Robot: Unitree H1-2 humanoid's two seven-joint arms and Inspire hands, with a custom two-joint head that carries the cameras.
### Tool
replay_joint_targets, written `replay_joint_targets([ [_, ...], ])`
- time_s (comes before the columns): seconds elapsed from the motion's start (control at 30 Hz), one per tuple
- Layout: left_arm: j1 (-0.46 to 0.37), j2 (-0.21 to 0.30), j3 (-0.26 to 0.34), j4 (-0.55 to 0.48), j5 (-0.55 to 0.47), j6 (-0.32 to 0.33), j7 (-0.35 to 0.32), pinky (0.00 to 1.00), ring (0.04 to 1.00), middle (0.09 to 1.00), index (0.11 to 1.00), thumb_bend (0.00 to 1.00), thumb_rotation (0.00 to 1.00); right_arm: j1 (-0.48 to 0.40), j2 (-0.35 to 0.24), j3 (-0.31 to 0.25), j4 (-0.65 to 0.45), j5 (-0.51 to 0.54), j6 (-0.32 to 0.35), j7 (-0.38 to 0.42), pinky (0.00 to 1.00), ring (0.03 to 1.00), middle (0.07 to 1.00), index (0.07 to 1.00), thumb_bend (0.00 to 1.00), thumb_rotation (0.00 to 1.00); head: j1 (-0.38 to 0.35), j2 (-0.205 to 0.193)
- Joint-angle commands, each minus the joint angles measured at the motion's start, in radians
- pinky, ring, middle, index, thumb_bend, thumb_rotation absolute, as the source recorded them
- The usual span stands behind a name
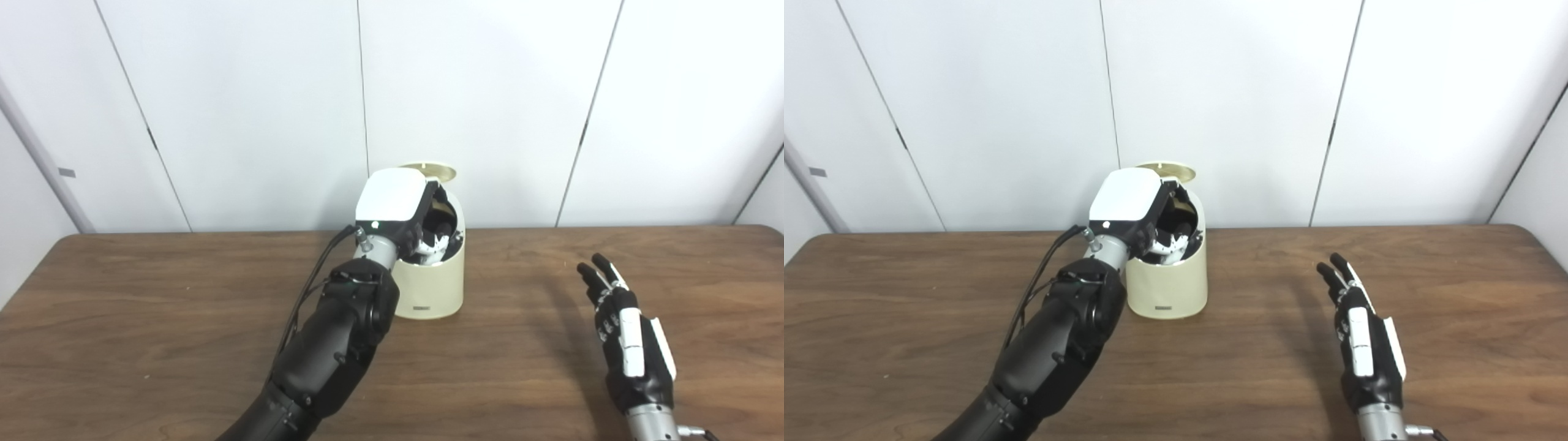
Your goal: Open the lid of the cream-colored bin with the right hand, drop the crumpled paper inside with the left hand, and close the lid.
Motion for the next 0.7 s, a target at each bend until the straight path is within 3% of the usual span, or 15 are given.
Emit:
replay_joint_targets([
  [0.0, -0.009, 0.025, 0.023, -0.018, 0.019, 0.035, 0.004, 0.62, 0.732, 0.776, 0.737, 0.93, 0.16, 0.1, 0.021, 0.005, 0.082, 0.019, -0.001, 0.011, 0.99, 0.944, 0.877, 0.903, 0.49, 0.94, 0.0, 0.003],
  [0.1, -0.003, 0.02, 0.032, -0.019, 0.006, 0.027, 0.021, 0.6, 0.718, 0.754, 0.714, 0.92, 0.13, 0.101, 0.02, 0.004, 0.081, 0.014, 0.006, 0.007, 0.99, 0.94, 0.875, 0.903, 0.5, 0.94, 0.004, 0.004],
  [0.2, 0.008, 0.007, 0.057, -0.02, -0.039, 0.005, 0.049, 0.57, 0.674, 0.702, 0.668, 0.89, 0.04, 0.101, 0.018, 0.005, 0.082, 0.015, 0.004, 0.01, 1.0, 0.945, 0.88, 0.91, 0.5, 0.95, 0.003, 0.005],
  [0.27, 0.015, -0.001, 0.073, -0.024, -0.07, -0.011, 0.063, 0.54, 0.63, 0.666, 0.575, 0.69, 0.02, 0.101, 0.017, 0.005, 0.082, 0.015, 0.005, 0.01, 1.0, 0.949, 0.882, 0.911, 0.51, 0.95, 0.003, 0.005],
  [0.3, 0.019, -0.005, 0.084, -0.023, -0.092, -0.033, 0.087, 0.53, 0.619, 0.66, 0.558, 0.66, 0.02, 0.102, 0.016, 0.006, 0.084, 0.007, 0.001, 0.007, 1.0, 0.949, 0.882, 0.911, 0.51, 0.95, 0.004, 0.005],
  [0.37, 0.024, -0.012, 0.1, -0.014, -0.12, -0.067, 0.132, 0.37, 0.47, 0.559, 0.513, 0.51, 0.0, 0.102, 0.016, 0.006, 0.085, 0.003, 0.003, 0.005, 0.99, 0.944, 0.88, 0.908, 0.5, 0.97, 0.006, 0.004],
  [0.47, 0.03, -0.02, 0.119, 0.004, -0.15, -0.114, 0.205, 0.3, 0.402, 0.52, 0.53, 0.47, 0.0, 0.1, 0.015, 0.005, 0.09, 0.005, 0.006, 0.007, 0.99, 0.947, 0.882, 0.906, 0.51, 0.95, 0.007, 0.003],
  [0.67, 0.037, -0.031, 0.142, 0.016, -0.178, -0.155, 0.281, 0.3, 0.412, 0.542, 0.503, 0.47, 0.0, 0.099, 0.012, 0.006, 0.094, 0.006, 0.001, 0.011, 1.0, 0.951, 0.886, 0.911, 0.49, 0.97, 0.011, 0.001],
])
